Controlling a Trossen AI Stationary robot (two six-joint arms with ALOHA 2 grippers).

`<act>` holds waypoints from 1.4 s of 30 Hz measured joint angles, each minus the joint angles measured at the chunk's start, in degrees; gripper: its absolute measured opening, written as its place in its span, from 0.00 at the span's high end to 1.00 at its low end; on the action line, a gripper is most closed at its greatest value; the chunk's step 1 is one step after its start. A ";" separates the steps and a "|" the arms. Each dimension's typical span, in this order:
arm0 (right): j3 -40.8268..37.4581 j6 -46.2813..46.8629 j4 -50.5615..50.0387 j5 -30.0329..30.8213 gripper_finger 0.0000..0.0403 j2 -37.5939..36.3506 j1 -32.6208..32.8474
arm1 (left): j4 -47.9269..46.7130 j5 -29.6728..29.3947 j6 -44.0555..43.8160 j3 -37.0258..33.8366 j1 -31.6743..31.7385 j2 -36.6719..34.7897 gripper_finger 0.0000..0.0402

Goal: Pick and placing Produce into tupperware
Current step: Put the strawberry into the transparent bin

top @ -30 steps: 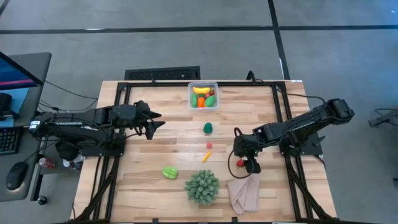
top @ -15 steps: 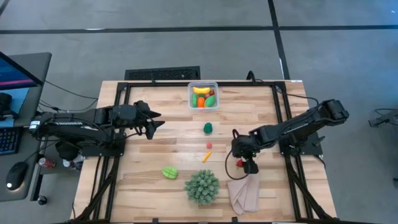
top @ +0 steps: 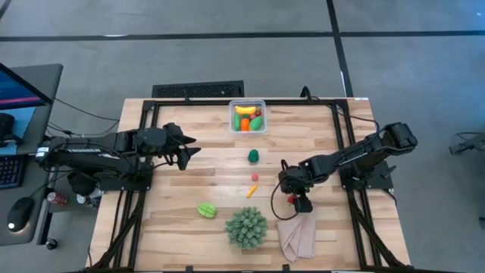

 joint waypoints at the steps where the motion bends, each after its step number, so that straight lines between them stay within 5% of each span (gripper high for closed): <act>1: 0.00 0.01 0.11 -0.02 0.35 -0.06 0.02 | -0.02 -0.02 0.00 -0.02 0.00 -0.01 0.47; 37: 0.07 2.60 1.33 0.32 0.36 3.04 0.50 | -0.77 -1.35 -1.27 -0.04 -2.12 0.01 0.47; 42: 0.04 2.98 1.29 0.59 0.42 3.04 0.50 | -0.78 -1.39 -1.20 -0.04 -2.12 0.01 0.47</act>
